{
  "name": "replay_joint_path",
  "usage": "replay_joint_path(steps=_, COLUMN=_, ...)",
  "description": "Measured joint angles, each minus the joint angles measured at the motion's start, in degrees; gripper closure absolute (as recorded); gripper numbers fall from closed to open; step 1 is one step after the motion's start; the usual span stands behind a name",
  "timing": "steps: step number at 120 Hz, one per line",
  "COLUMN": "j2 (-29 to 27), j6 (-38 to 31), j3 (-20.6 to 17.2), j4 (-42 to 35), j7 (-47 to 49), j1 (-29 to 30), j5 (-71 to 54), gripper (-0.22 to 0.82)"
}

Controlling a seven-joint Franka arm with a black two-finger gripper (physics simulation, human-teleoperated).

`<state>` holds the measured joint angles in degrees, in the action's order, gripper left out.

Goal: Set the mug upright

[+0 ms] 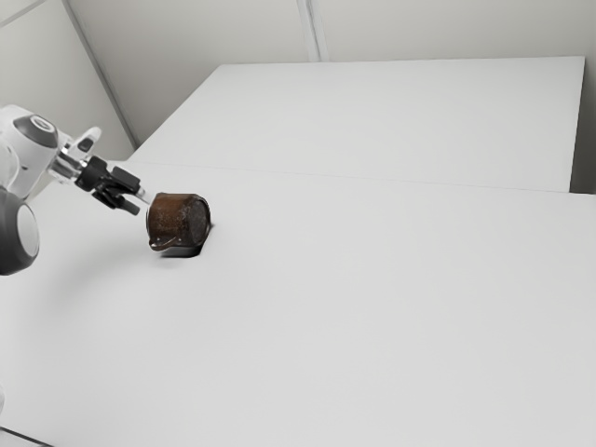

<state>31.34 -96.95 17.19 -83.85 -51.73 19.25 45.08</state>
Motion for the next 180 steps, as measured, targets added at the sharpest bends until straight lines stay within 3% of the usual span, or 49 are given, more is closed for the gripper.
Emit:
replay_joint_path(steps=38, j2=0.5, j6=0.65, j3=0.2, j4=0.08, j7=-4.87, j1=0.31, j5=-0.08, gripper=0.0)
replay_joint_path(steps=74, j2=5.22, j6=1.8, j3=0.11, j4=2.15, j7=-7.8, j1=1.72, j5=0.57, gripper=0.0)
replay_joint_path(steps=167, j2=7.02, j6=4.47, j3=-0.88, j4=0.05, j7=-9.14, j1=2.0, j5=20.06, gripper=0.0)
replay_joint_path(steps=180, j2=6.99, j6=5.27, j3=-1.06, j4=-0.29, j7=-8.52, j1=1.88, j5=20.77, gripper=0.1)
